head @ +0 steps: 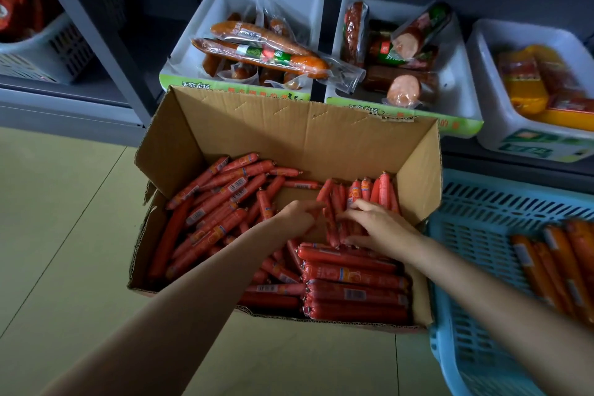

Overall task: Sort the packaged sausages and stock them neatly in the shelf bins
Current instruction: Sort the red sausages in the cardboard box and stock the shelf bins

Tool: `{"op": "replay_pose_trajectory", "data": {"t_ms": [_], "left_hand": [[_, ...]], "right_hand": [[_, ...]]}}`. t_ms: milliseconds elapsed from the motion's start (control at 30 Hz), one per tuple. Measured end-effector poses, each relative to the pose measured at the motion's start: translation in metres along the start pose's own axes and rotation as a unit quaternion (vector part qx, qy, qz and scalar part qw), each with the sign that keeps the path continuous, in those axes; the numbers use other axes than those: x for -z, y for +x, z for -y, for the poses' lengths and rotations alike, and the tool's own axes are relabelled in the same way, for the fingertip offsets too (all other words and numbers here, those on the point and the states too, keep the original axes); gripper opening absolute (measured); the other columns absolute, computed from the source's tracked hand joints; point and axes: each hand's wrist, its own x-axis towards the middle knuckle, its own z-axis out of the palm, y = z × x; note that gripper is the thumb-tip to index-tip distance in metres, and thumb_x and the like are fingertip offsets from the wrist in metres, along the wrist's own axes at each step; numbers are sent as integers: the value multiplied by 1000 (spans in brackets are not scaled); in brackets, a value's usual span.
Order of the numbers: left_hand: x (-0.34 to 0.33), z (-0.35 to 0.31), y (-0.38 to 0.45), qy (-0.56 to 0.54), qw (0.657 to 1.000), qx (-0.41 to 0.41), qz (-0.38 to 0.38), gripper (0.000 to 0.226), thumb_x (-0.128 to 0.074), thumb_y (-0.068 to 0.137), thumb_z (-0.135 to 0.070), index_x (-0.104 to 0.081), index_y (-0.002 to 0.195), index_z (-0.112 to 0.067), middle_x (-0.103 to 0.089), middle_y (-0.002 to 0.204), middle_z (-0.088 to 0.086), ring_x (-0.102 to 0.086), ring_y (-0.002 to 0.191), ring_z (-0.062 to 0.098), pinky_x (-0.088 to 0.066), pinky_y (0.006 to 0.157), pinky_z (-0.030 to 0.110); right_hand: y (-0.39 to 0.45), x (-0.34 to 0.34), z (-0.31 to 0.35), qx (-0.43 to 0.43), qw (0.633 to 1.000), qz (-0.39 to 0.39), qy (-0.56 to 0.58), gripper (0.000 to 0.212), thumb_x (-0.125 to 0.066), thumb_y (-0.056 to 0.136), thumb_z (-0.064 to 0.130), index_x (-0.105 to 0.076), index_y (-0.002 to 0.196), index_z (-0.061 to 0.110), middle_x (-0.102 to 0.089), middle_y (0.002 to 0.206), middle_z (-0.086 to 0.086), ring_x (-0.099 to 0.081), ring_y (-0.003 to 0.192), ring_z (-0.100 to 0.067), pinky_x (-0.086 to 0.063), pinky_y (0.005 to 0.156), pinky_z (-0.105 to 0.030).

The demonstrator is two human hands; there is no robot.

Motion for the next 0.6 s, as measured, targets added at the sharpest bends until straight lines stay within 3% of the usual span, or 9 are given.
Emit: {"op": "replay_pose_trajectory", "data": {"t_ms": [67,167,267,367,500,600], "left_hand": [[-5,-6,1,53,998,0,31,53,-35,91,2,-43,140,-18,-60,114,14,-62,93,23,-45,58,13],[-11,-2,3,81,996,-7,40,58,-36,91,2,-34,145,-20,-51,135,13,-53,118,30,-45,80,24],[-6,6,1,37,998,-24,42,52,-43,94,1,-37,142,-17,-50,136,6,-51,122,23,-42,98,27],[5,20,5,145,987,-29,63,50,-42,91,-2,-48,136,-24,-54,133,7,-53,119,24,-45,101,34],[22,30,-2,272,961,-39,-20,48,-40,89,-7,-50,133,-25,-48,137,8,-42,128,28,-38,106,39],[42,39,-20,382,917,-78,-87,48,-41,93,-13,-41,139,-27,-24,152,1,-19,139,26,-21,112,42]], "right_hand": [[4,-4,3,-13,1000,-14,-1,46,-65,85,40,-54,128,29,-45,127,6,-46,118,-14,-46,90,-37],[12,-5,2,-18,1000,-8,16,44,-67,84,37,-57,125,25,-47,127,4,-50,114,-17,-45,91,-37],[14,0,-6,-33,998,-31,47,34,-67,86,24,-62,119,18,-49,126,2,-51,105,-13,-39,93,-26],[16,4,-9,-47,994,-74,71,18,-63,86,14,-66,103,20,-50,111,5,-53,82,-13,-39,80,-24],[27,8,5,-37,990,-101,86,14,-61,87,10,-67,98,16,-51,104,4,-52,78,-12,-44,80,-29],[40,5,28,-23,989,-112,93,15,-62,87,13,-68,100,15,-59,105,-1,-53,81,-14,-41,77,-27]]}}
